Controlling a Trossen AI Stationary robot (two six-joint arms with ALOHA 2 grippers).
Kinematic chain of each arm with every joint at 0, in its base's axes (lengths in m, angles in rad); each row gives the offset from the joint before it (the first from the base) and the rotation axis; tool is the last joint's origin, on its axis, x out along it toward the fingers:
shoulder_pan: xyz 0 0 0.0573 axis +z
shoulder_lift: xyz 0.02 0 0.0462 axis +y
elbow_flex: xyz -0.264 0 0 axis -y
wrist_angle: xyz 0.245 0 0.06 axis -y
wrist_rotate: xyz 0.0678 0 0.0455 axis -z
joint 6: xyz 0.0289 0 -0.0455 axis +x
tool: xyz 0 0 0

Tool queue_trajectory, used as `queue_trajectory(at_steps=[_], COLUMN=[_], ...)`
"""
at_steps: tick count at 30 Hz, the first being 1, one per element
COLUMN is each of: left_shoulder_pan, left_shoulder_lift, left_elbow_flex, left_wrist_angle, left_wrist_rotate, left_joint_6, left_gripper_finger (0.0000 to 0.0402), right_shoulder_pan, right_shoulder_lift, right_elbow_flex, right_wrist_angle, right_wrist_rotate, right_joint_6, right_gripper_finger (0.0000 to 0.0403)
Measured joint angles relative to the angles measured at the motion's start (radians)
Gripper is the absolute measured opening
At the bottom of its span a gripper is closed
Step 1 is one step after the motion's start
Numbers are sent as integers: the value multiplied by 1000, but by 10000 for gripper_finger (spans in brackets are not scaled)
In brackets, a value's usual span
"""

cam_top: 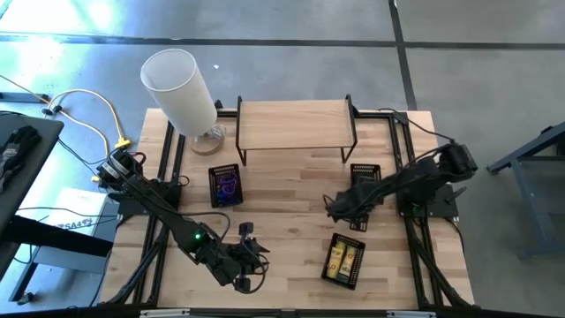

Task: Pick & Place Office Desk Supplies
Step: Put the top right bin onto the shelf

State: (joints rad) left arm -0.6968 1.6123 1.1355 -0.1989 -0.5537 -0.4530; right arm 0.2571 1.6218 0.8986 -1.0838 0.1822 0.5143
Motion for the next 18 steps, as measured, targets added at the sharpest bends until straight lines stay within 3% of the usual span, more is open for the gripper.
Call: queue_trajectory(at_steps=[6,16,18], left_shoulder_pan=[0,0,0], left_shoulder_lift=[0,0,0], left_elbow_flex=[0,0,0], left_wrist_angle=[-3,-7,-7], left_wrist_rotate=[0,0,0], left_joint_6=[0,0,0], left_gripper_finger=[138,138,138], right_shoulder_pan=[-44,-51,-51], right_shoulder_lift=[23,23,23], right_elbow_flex=[0,0,0], right_wrist_angle=[59,48,43], right_wrist_rotate=[-53,-61,-59], right_joint_6=[-50,-76,-77], right_gripper_finger=[203,21,9])
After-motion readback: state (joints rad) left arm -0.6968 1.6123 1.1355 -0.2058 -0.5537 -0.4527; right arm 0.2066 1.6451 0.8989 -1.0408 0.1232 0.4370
